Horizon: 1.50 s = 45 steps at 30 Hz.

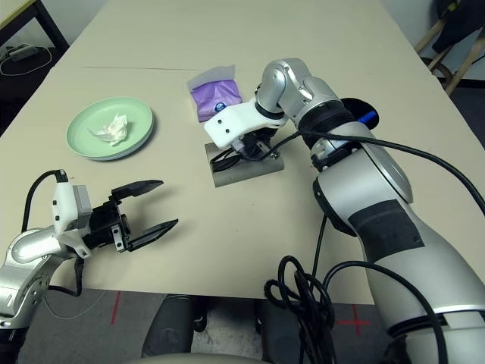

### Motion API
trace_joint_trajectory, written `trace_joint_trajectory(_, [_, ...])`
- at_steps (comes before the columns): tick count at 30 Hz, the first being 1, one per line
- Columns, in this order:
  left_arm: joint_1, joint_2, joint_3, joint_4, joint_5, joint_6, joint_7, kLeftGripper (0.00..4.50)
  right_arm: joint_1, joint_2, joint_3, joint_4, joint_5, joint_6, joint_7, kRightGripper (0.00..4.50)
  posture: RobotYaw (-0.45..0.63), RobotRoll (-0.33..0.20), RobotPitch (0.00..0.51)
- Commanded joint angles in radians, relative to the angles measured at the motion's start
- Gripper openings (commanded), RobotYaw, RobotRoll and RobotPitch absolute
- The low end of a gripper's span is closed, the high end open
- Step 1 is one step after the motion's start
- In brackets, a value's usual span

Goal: Organize and tidy the items on the table.

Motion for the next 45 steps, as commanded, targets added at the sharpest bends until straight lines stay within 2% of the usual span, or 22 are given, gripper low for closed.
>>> trace_joint_trajectory(1, [0.004, -0.003, -0.017, 0.012, 0.017, -0.01, -0.006, 4.5, -0.01, -0.002, -0.008, 0.013, 0.012, 0.004, 0.018, 0.02, 0.27, 0.0, 0.19])
trace_joint_trajectory(21, [-0.011, -0.005, -0.029, 0.048, 0.021, -0.037, -0.026, 4.5, -0.056, -0.023, -0.001, 0.039, -0.006, 0.034, -0.012, 0.02, 0.25, 0.0, 0.184])
trace_joint_trajectory(32, [-0.022, -0.005, -0.03, 0.061, 0.021, -0.044, -0.037, 4.5, -0.084, -0.027, -0.009, 0.03, 0.007, 0.075, 0.029, 0.02, 0.23, 0.0, 0.185])
trace_joint_trajectory(45, [-0.042, -0.005, -0.04, 0.068, 0.018, -0.038, -0.044, 4.5, -0.063, -0.043, 0.021, 0.001, 0.022, 0.136, 0.044, 0.02, 0.21, 0.0, 0.194])
